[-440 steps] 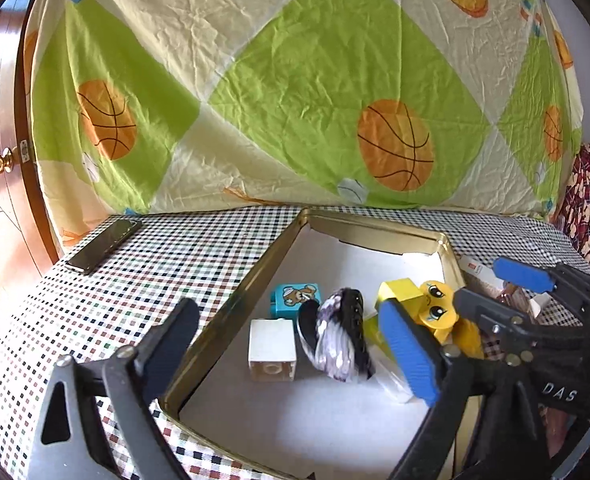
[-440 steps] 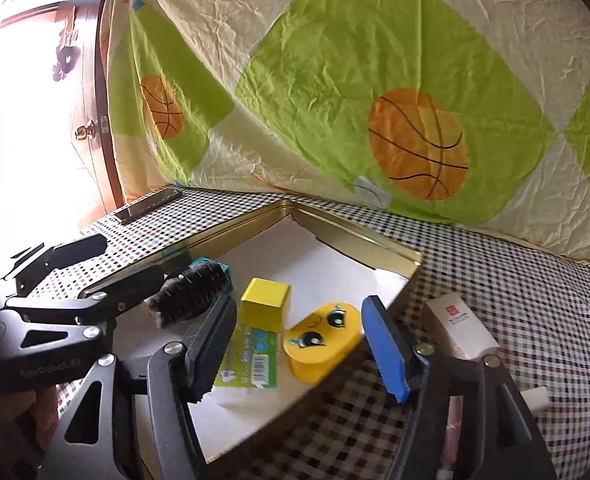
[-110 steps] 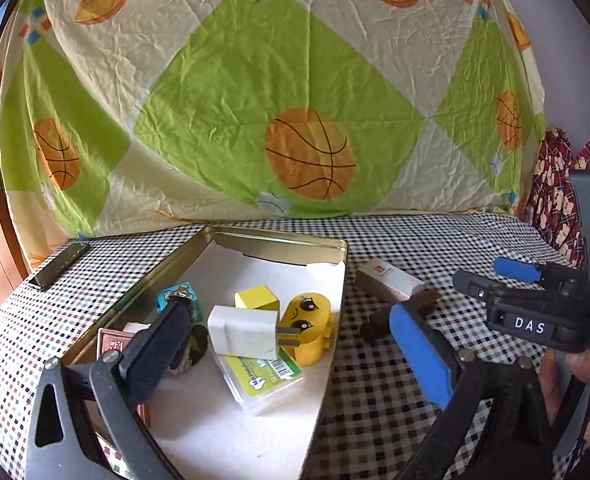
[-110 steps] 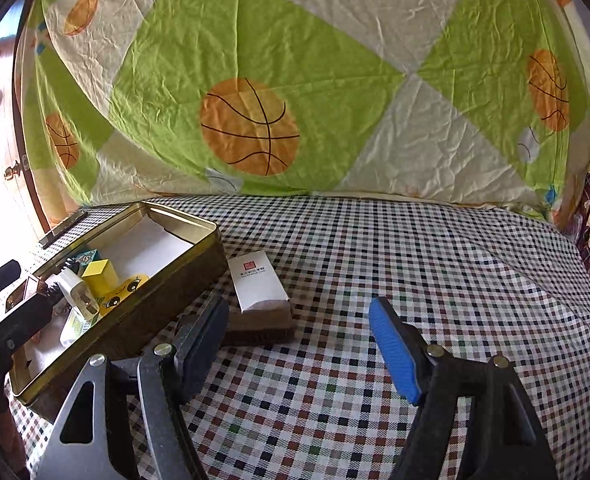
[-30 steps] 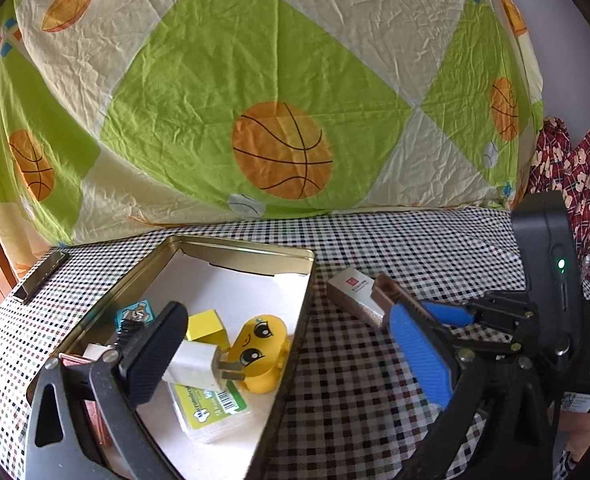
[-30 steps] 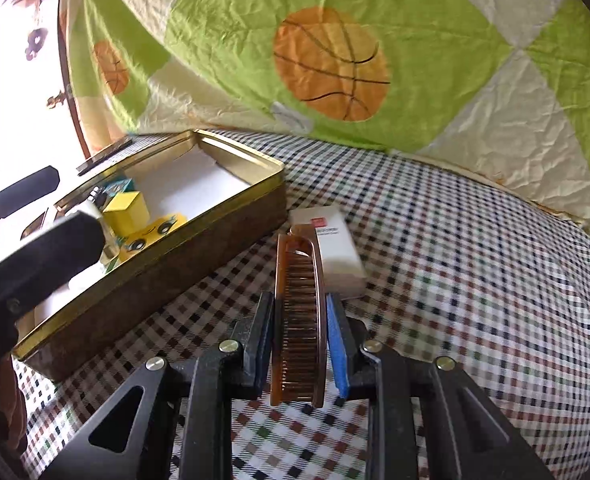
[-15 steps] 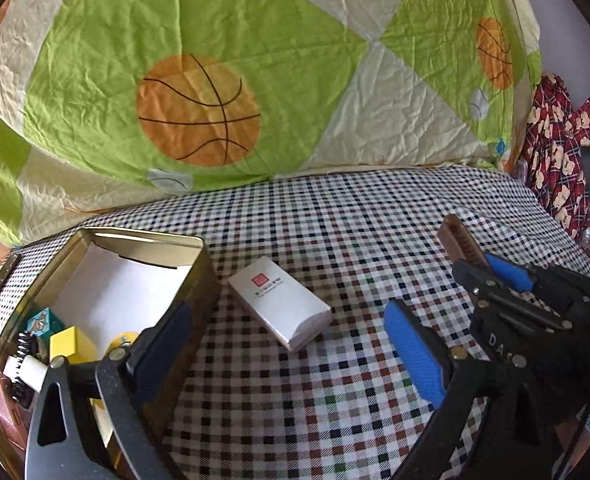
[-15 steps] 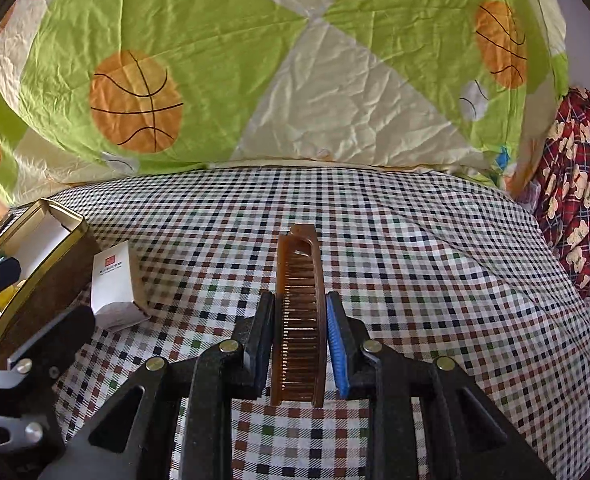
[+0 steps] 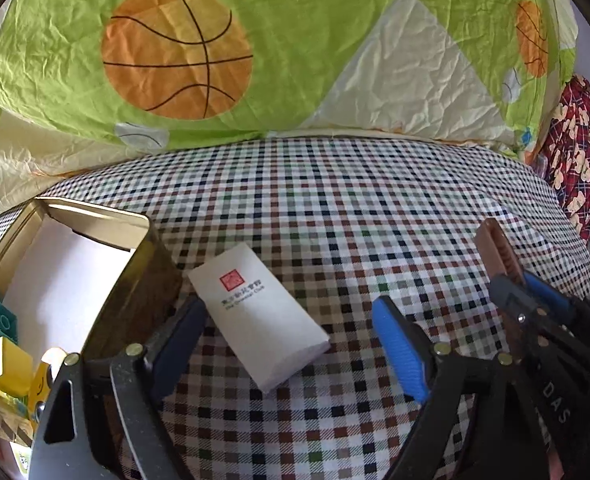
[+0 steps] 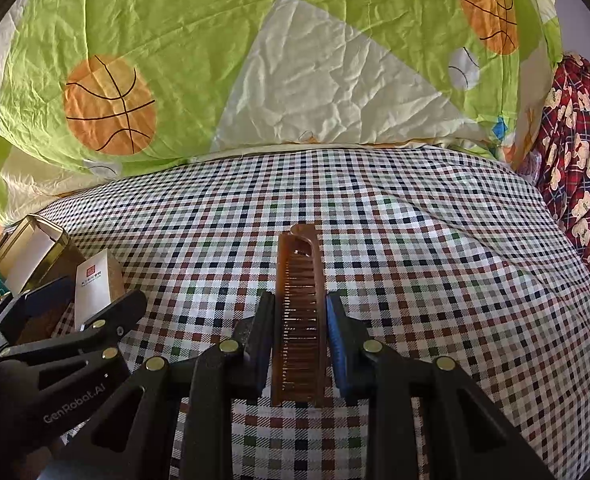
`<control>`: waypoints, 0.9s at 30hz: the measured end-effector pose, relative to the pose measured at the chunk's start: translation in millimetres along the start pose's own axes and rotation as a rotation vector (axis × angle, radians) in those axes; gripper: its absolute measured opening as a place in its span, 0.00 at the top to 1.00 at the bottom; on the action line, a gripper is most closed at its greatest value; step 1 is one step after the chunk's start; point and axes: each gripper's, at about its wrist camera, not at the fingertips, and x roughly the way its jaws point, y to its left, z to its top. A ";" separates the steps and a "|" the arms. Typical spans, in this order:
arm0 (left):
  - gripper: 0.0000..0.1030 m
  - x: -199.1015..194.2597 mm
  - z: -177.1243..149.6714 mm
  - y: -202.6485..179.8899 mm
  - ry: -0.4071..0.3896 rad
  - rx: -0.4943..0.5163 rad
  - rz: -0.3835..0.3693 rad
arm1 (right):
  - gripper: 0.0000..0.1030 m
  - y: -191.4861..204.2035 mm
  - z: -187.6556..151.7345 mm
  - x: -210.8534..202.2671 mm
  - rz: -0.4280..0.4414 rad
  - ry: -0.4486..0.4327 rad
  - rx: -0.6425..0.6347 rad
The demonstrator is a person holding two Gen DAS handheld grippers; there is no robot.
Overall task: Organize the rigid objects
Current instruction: 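Grasp white Oriental Club box with left tool while right tool holds comb, then carry white box and brown comb toward the gold tin tray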
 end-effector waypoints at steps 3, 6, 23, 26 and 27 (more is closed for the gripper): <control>0.23 9.0 4.2 1.2 0.030 -0.023 -0.013 | 0.73 1.3 0.1 0.3 -0.002 0.001 -0.007; 0.33 16.7 7.3 -0.8 0.055 -0.025 -0.014 | 0.73 3.8 -0.4 -0.7 -0.004 -0.006 -0.022; 0.61 -16.8 -6.0 12.3 -0.038 -0.026 -0.061 | 0.73 6.6 -4.0 -21.0 0.050 -0.102 -0.019; 0.61 -27.1 -9.5 12.4 -0.081 -0.009 -0.045 | 0.73 10.0 -4.8 -26.7 0.055 -0.128 -0.029; 0.61 -31.0 -11.1 12.3 -0.094 -0.001 -0.043 | 0.73 11.4 -5.3 -28.4 0.056 -0.135 -0.033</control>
